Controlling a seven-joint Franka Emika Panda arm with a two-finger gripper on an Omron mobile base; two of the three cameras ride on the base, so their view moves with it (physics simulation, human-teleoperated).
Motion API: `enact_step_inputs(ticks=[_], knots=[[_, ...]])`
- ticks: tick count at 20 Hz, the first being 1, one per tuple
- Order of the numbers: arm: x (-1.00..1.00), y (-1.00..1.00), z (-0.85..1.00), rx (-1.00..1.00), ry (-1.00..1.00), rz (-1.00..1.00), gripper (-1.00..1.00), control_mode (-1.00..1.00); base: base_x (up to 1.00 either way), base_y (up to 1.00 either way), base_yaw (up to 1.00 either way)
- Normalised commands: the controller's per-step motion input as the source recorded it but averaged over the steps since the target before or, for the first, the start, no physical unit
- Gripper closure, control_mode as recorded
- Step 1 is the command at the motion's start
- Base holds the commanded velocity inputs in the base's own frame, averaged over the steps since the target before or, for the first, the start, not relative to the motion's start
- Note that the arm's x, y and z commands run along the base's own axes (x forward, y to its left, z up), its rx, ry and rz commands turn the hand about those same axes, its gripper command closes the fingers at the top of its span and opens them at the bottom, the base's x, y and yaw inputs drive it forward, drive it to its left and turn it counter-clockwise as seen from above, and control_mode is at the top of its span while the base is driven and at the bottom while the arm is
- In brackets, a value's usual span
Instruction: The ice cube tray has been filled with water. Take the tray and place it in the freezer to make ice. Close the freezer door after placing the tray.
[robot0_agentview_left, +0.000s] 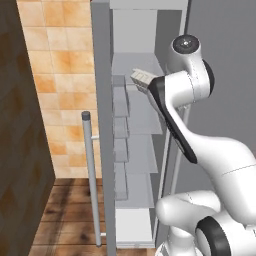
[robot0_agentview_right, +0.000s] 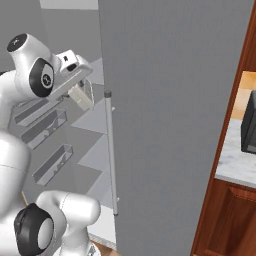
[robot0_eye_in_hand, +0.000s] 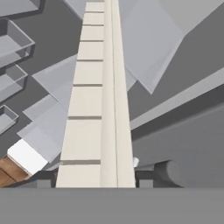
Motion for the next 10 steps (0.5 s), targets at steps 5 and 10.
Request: enact_step_inputs(ticks=[5, 10], knots=[[0.28, 0.09, 0.0, 0.0, 0.0, -0.02, 1.0, -1.0, 0.0, 0.0, 0.0], [0.3, 0.12, 0.0, 0.0, 0.0, -0.01, 1.0, -1.0, 0.0, 0.0, 0.0]])
